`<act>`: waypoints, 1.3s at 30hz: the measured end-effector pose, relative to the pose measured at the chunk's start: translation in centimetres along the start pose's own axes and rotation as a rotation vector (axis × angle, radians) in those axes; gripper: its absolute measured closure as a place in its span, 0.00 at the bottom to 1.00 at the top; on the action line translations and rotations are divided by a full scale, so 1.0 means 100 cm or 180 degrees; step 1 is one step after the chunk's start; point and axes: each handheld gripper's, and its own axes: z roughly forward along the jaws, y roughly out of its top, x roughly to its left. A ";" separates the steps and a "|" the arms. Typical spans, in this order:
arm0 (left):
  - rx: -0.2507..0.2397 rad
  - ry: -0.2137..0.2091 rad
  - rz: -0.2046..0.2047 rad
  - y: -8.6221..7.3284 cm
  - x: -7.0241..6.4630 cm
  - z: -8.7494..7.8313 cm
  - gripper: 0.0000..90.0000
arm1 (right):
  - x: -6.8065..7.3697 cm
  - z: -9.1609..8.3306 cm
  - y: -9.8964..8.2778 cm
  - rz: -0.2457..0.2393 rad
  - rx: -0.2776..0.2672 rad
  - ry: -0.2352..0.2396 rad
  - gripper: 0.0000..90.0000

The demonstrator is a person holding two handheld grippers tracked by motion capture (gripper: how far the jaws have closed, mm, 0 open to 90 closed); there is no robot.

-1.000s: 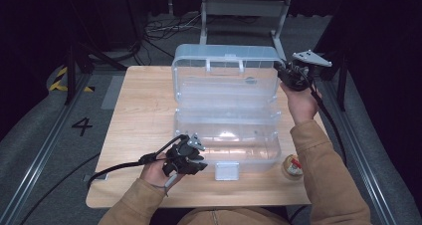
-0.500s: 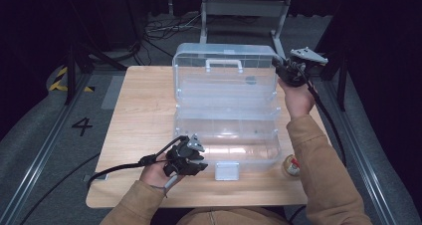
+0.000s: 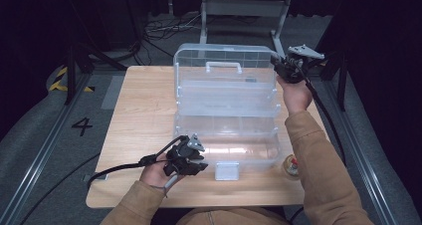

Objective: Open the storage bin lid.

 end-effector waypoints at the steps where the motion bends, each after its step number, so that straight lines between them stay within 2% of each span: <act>1: 0.0001 0.0002 0.0007 0.000 0.000 0.000 0.77 | 0.000 0.001 0.000 -0.0010 0.0005 -0.0008 0.90; 10: 0.0002 0.0004 0.0031 0.000 0.000 0.000 0.77 | -0.004 0.015 -0.002 -0.0025 0.0051 0.0002 0.90; 20: 0.0002 0.0043 0.0092 0.000 -0.001 0.001 0.77 | -0.011 0.028 -0.003 -0.0011 0.0136 0.0096 0.90; 35: 0.0005 0.0060 0.0100 0.000 -0.001 0.000 0.77 | -0.018 0.044 -0.008 0.0027 0.0225 0.0164 0.90; 39: -0.0008 0.0078 0.0136 -0.001 -0.002 0.001 0.77 | -0.020 0.050 -0.011 0.0015 0.0260 0.0182 0.90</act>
